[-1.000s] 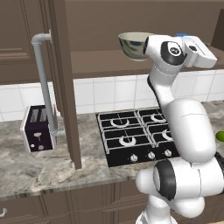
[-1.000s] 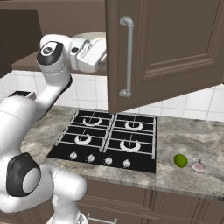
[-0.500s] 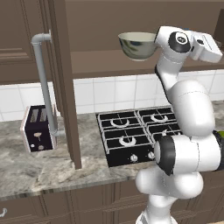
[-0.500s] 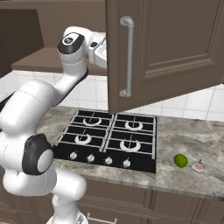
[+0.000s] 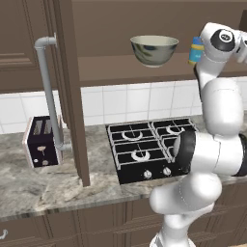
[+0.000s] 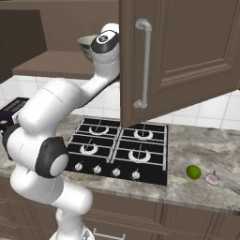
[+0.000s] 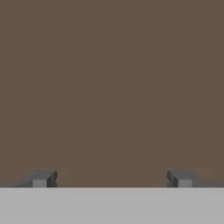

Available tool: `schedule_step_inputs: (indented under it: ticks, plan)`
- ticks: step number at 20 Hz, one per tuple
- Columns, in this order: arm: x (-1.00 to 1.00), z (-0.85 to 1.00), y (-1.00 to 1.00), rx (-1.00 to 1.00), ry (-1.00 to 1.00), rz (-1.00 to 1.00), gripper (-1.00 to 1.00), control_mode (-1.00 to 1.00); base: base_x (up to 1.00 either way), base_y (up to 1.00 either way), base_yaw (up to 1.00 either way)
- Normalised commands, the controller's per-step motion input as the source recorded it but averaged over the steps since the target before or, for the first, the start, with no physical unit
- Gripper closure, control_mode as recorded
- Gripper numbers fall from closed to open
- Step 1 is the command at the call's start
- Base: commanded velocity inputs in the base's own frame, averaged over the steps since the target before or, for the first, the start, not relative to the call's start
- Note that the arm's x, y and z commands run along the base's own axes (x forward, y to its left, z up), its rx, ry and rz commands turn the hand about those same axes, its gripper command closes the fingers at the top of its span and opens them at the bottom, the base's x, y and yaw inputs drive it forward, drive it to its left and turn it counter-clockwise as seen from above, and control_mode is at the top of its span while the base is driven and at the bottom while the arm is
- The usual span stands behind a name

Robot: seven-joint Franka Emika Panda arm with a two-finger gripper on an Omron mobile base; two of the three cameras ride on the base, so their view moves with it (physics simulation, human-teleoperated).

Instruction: Open the cabinet. Place the bowl and condiment on the counter. Then place the lime and garlic on the cutting board.

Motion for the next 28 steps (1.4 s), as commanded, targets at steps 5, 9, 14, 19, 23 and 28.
schedule_step_inputs:
  ticks: [5,9,14,19,23,28]
  plan:
    - [-0.97,0.05,-0.97,0.04,-0.03,0.04,-1.0,-1.0,0.0,0.0,0.0]
    - [-0.44,-0.02,-0.69,0.02,-0.03,0.26,-1.0,-1.0,0.0,0.0,0.0]
    - [-0.01,-0.26,-0.38,0.01,0.0,0.48,-1.0,-1.0,0.0,0.0,0.0]
    - [0.2,-0.36,-0.4,0.05,0.0,0.69,-1.0,-1.0,0.0,0.0,0.0]
    - [0.23,-0.36,-0.34,0.04,0.0,0.76,-1.0,-1.0,0.0,0.0,0.0]
    - [0.1,-0.07,0.01,0.02,0.0,0.53,-1.0,-1.0,0.0,0.0,0.0]
